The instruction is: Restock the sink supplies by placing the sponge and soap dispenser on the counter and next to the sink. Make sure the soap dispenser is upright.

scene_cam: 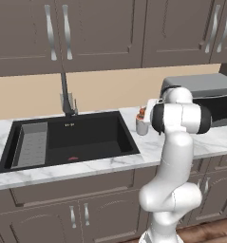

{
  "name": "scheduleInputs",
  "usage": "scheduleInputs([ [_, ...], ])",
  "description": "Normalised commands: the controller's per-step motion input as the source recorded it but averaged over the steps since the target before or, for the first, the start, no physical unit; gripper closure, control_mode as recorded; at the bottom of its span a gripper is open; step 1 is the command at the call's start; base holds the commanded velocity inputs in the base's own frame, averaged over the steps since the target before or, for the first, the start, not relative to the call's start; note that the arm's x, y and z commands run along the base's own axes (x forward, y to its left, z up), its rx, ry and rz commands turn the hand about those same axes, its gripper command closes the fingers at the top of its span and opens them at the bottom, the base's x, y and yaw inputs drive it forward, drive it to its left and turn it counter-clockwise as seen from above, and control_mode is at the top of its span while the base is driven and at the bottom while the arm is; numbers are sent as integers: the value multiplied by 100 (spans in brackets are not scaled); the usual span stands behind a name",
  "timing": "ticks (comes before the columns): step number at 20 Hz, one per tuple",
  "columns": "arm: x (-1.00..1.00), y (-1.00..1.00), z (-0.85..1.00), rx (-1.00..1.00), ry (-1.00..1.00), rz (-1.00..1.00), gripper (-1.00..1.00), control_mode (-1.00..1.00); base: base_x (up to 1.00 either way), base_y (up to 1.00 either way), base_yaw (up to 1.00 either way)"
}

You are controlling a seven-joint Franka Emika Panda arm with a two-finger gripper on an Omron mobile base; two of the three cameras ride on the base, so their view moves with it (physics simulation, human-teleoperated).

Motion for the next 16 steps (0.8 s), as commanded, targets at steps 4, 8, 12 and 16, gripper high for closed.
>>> scheduleInputs([
  [4, 0, -25, -5, 0, -6, 0, -100, -100, 0, 0, 0],
  [8, 0, -18, 0, 0, 0, 0, -100, -100, 0, 0, 0],
  [12, 0, -18, 0, 0, 0, 0, -100, -100, 0, 0, 0],
  [16, -13, 3, 0, 0, 2, 0, -100, -100, 0, 0, 0],
])
